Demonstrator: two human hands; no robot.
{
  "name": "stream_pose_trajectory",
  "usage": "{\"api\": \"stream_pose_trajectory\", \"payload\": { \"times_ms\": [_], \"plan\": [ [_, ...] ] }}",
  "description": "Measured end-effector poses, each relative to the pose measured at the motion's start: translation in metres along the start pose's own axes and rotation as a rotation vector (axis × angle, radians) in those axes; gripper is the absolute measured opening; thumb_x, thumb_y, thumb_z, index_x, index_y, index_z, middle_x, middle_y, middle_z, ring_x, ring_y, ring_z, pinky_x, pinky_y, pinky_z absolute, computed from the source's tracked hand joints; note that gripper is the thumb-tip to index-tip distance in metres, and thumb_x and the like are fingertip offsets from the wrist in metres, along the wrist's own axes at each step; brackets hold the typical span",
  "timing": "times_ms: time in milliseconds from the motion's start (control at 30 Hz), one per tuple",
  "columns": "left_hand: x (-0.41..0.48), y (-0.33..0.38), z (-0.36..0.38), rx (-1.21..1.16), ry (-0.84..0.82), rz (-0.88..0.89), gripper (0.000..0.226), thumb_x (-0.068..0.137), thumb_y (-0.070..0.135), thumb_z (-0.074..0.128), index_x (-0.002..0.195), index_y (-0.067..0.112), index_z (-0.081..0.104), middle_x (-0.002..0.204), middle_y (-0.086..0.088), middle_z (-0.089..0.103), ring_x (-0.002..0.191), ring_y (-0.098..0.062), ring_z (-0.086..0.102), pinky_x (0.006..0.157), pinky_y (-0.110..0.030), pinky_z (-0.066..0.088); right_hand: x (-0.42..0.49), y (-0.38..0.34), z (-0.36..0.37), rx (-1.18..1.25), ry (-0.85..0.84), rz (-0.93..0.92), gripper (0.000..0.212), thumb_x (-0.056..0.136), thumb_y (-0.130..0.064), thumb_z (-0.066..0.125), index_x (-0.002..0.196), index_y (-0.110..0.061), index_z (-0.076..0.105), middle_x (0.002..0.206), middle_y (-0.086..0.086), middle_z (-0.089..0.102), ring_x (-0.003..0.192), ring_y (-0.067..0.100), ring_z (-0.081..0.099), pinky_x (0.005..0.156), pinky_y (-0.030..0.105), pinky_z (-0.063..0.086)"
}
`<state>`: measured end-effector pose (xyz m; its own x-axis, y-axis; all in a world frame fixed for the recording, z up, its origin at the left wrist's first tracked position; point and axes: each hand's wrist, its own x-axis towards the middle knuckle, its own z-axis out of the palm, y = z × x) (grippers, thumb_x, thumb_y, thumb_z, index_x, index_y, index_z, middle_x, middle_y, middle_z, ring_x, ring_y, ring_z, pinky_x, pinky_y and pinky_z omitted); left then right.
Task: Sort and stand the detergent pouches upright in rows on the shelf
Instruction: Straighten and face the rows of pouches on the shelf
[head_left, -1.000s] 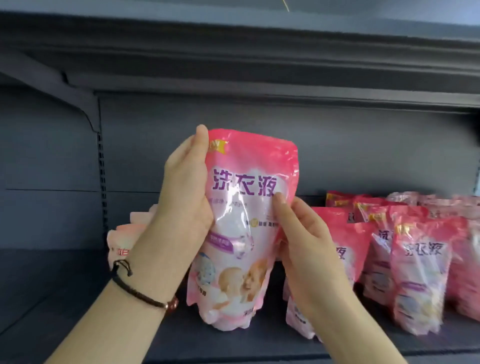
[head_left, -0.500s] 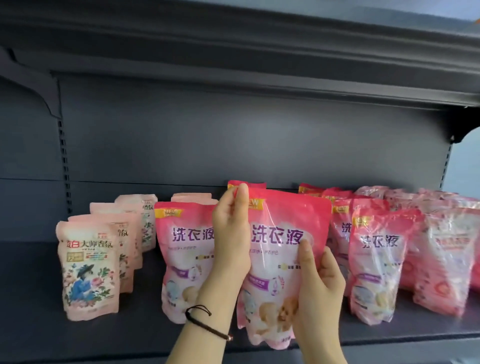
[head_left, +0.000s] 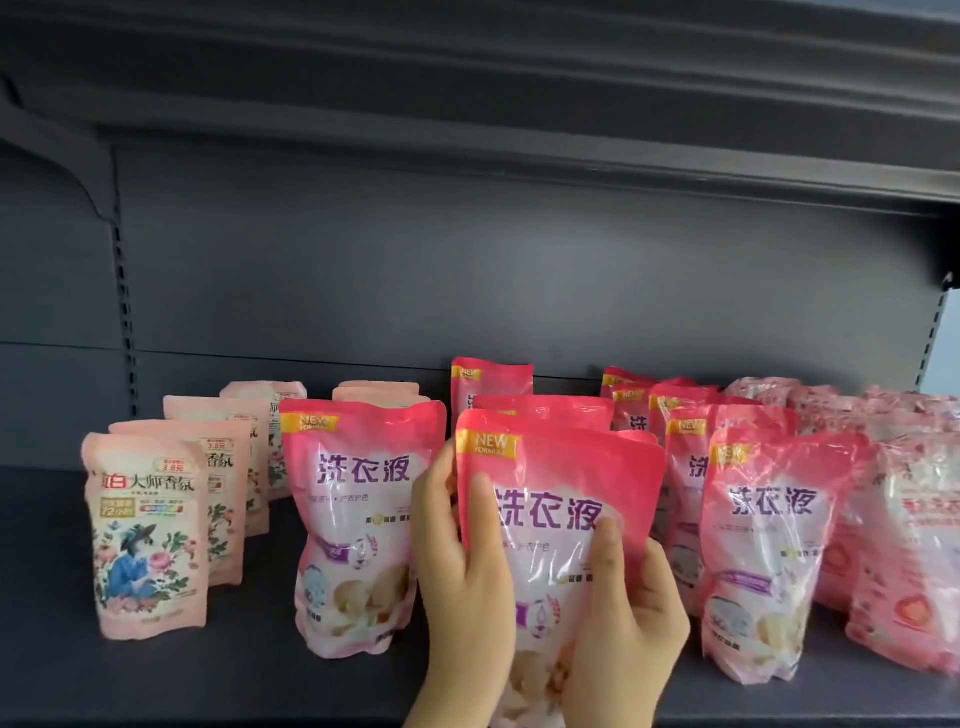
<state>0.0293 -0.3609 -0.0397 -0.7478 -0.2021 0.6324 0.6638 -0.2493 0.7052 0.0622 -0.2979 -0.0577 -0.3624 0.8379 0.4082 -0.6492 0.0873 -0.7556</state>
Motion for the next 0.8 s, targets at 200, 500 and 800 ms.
{"api": "stream_pose_trajectory", "payload": {
  "times_ms": [200, 500, 800],
  "plan": [
    [-0.029, -0.022, -0.003, 0.008, 0.019, -0.140, 0.029, 0.081, 0.069, 0.038, 0.109, 0.077, 0.041, 0.118, 0.043, 0.049, 0.119, 0.014, 0.045, 0.098, -0.024, 0.039, 0.003, 0.014, -0.003, -0.058, 0.001, -0.078, 0.014, 0.083, -0.034, 0.067, 0.069, -0.035, 0.069, 0.076, -0.010, 0.064, 0.065, 0.006, 0.056, 0.063, 0.017, 0.046],
    [-0.017, -0.041, 0.011, -0.076, -0.074, -0.196, 0.042, 0.085, 0.069, 0.037, 0.125, 0.060, 0.047, 0.131, 0.012, 0.059, 0.123, -0.012, 0.056, 0.103, -0.046, 0.045, 0.020, 0.018, -0.006, -0.136, -0.161, -0.061, 0.018, 0.081, -0.040, 0.057, 0.080, -0.056, 0.067, 0.137, -0.021, 0.041, 0.126, -0.002, 0.045, 0.106, 0.038, 0.041],
    [-0.009, -0.058, 0.022, 0.033, -0.095, -0.106, 0.052, 0.090, 0.066, 0.032, 0.140, 0.056, 0.025, 0.140, 0.011, 0.050, 0.124, -0.014, 0.054, 0.097, -0.049, 0.049, 0.037, 0.035, -0.004, -0.193, -0.226, -0.104, 0.024, 0.089, -0.043, 0.050, 0.109, -0.049, 0.060, 0.135, -0.024, 0.040, 0.124, 0.000, 0.047, 0.101, 0.039, 0.048]
  ]
}}
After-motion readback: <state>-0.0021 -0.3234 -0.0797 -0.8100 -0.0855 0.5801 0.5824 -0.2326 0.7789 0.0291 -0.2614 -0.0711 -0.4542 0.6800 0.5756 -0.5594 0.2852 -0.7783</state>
